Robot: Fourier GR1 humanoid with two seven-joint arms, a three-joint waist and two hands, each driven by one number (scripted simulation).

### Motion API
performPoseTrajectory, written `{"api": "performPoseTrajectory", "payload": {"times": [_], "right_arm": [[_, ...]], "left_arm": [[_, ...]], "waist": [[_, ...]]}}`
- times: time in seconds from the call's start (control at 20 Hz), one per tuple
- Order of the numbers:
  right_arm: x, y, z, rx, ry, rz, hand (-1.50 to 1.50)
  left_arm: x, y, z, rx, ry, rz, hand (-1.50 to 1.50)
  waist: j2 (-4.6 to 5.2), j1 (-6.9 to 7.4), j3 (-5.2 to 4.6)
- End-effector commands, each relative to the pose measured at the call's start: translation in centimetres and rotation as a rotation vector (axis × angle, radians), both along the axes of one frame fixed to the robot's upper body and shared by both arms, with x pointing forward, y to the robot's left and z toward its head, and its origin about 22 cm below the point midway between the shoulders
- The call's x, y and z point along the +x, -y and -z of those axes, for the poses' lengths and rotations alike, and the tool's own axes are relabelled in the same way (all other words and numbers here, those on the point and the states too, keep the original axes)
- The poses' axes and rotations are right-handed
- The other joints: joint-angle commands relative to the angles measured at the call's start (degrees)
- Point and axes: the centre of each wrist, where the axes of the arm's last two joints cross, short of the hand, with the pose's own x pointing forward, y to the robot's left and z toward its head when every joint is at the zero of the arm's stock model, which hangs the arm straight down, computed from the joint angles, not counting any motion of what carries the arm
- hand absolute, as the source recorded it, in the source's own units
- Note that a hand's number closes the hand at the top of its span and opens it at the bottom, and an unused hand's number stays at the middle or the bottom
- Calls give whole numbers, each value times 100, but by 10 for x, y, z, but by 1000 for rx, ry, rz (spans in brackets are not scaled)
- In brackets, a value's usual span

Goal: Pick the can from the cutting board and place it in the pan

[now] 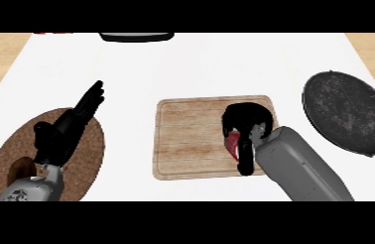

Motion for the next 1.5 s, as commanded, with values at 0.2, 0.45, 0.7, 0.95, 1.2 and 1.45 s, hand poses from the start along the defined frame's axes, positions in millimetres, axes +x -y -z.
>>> {"api": "performPoseTrajectory", "payload": {"times": [0.2,0.45,0.7,0.95,1.2,1.45], "right_arm": [[-89,26,-50,265,439,-123,150],[-140,49,-100,371,810,-139,150],[-199,80,-119,473,958,-89,150],[-194,101,-96,506,1000,71,150],[-188,144,-61,596,1016,227,150],[-182,194,-27,601,1038,273,150]], "left_arm": [[-14,-23,12,17,-36,-105,0],[-17,-26,13,10,-35,-110,0],[-16,-16,9,3,-12,-94,0],[4,-8,-6,-2,-6,-64,0],[-11,9,2,-16,-1,-20,0],[9,6,-11,3,4,-8,0]], "waist": [[-218,-629,34],[-197,-657,36],[-81,-522,42],[0,-376,28],[14,-201,29],[52,-21,12]]}}
